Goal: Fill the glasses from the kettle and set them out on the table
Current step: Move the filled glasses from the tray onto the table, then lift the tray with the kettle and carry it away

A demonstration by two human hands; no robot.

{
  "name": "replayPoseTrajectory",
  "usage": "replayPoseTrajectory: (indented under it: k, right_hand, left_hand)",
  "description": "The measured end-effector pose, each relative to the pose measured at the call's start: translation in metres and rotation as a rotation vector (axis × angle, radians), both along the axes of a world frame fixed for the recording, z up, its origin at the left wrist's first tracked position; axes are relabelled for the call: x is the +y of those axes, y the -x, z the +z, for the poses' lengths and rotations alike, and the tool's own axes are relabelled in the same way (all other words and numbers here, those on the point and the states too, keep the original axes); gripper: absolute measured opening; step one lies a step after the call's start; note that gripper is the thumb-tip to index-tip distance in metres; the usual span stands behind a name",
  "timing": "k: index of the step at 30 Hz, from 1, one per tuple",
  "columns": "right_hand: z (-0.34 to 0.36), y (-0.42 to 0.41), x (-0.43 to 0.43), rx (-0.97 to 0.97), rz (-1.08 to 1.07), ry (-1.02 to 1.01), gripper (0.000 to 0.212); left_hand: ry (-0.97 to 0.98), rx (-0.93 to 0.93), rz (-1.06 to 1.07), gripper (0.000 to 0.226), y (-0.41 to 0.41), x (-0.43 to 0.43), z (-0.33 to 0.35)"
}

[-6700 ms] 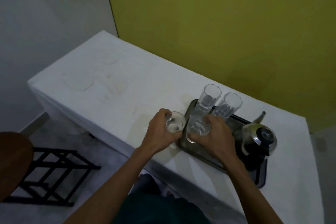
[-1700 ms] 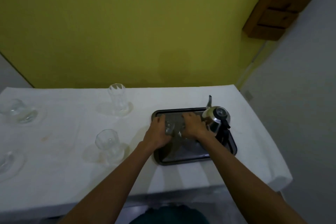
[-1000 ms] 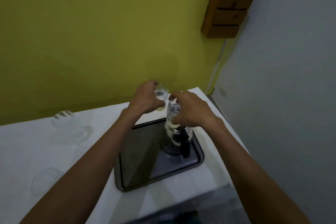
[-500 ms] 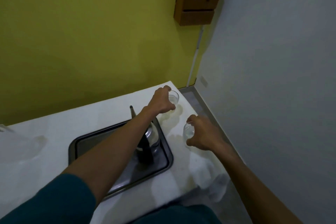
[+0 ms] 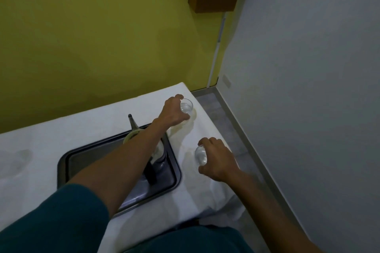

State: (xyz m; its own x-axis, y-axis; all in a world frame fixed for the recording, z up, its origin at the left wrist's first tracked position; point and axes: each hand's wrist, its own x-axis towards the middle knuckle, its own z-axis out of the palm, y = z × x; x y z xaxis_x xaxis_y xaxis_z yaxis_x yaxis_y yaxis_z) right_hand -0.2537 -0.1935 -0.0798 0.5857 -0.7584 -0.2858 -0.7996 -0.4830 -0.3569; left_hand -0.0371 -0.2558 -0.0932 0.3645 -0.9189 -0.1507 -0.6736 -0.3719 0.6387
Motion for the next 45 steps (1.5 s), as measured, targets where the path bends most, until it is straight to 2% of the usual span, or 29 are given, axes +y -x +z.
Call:
replayPoseTrajectory:
  k: [6,9,12,16,19,21,23,24,28,30,32,34,36,39,45]
  right_hand:
    - [0.009,-0.003,0.006,0.065,0.032,0.032,0.079]
    - [0.026,-0.014,0.015,-0.029,0.013,0.099,0.075]
    - [0.043,-0.032,0.033,-0.186,0.000,0.083,0.061]
    - [0.048,-0.062,0.066,-0.224,-0.034,-0.205,0.043]
    - [0.039,-0.085,0.096,-0.163,-0.002,-0.281,0.054]
    - [0.034,-0.095,0.109,-0.157,0.004,-0.297,0.051]
    - [0.030,-0.100,0.118,-0.173,-0.033,-0.285,0.039]
    - [0.029,-0.104,0.123,-0.199,-0.047,-0.274,0.039]
    - [-0.025,-0.102,0.113,-0.331,-0.143,-0.359,0.067]
    - [-0.026,-0.102,0.116,-0.391,-0.168,-0.413,0.057]
    - [0.008,-0.107,0.133,-0.418,-0.199,-0.433,0.035]
    - [0.019,-0.112,0.143,-0.465,-0.211,-0.457,0.027]
    - [0.023,-0.117,0.154,-0.496,-0.193,-0.494,0.020]
    - [0.020,-0.128,0.169,-0.508,-0.135,-0.470,0.021]
    - [0.002,-0.141,0.184,-0.490,-0.111,-0.422,0.021]
  left_hand:
    - [-0.036,-0.014,-0.062,0.103,0.000,0.007,0.009]
    - [0.022,0.003,-0.062,0.102,-0.001,0.023,0.027]
    - [0.134,-0.004,-0.053,0.087,-0.003,0.055,0.054]
    - [0.311,0.051,0.022,0.061,-0.009,0.111,0.084]
    - [0.435,0.133,0.253,0.042,-0.029,0.168,0.089]
    - [0.476,0.111,0.410,0.032,-0.046,0.207,0.080]
    - [0.403,0.036,0.523,0.029,-0.064,0.247,0.060]
    - [0.322,0.002,0.563,0.031,-0.073,0.270,0.046]
    - [0.001,-0.072,0.551,0.040,-0.082,0.332,-0.011]
    - [-0.082,-0.092,0.515,0.046,-0.079,0.351,-0.032]
    - [-0.112,-0.100,0.481,0.047,-0.072,0.363,-0.044]
    - [-0.118,-0.131,0.433,0.048,-0.067,0.373,-0.054]
    - [-0.121,-0.141,0.417,0.058,-0.065,0.381,-0.065]
    - [-0.122,-0.097,0.423,0.074,-0.065,0.390,-0.070]
    - [-0.063,-0.015,0.436,0.071,-0.066,0.394,-0.059]
